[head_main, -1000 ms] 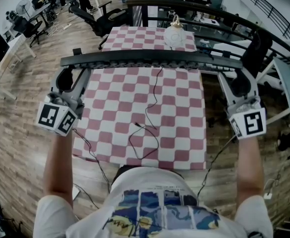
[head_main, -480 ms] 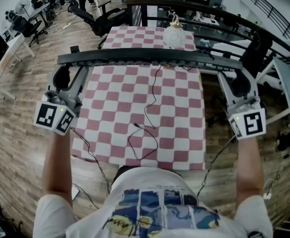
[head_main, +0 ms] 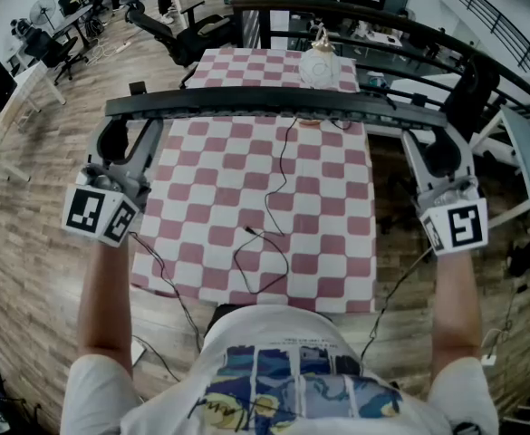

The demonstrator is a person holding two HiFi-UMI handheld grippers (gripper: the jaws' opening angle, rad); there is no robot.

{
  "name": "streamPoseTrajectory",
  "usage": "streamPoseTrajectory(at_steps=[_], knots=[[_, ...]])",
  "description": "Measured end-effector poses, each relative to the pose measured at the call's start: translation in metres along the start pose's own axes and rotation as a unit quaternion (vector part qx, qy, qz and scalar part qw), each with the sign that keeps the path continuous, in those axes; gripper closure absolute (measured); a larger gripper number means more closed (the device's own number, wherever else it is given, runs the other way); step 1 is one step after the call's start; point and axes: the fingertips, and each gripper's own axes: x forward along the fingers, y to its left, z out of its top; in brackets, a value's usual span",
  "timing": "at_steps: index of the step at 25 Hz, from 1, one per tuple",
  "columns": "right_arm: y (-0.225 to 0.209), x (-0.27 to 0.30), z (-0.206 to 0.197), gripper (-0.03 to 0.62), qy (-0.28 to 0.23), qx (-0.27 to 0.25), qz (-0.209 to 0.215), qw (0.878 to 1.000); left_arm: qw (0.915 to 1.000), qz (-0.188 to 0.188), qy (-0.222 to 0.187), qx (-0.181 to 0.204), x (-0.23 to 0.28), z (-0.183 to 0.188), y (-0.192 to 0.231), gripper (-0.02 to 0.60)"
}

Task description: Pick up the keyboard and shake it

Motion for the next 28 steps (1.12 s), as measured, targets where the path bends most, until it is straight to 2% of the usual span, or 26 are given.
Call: streamPoseTrajectory(at_steps=[28], knots=[[-0.0026,0.0003,-0.0051,0.427,0.005,0.006,0.0,1.0,1.0,-0.001,0.009,-0.001,0.0042,-0.0036,-0.0024,0.374]])
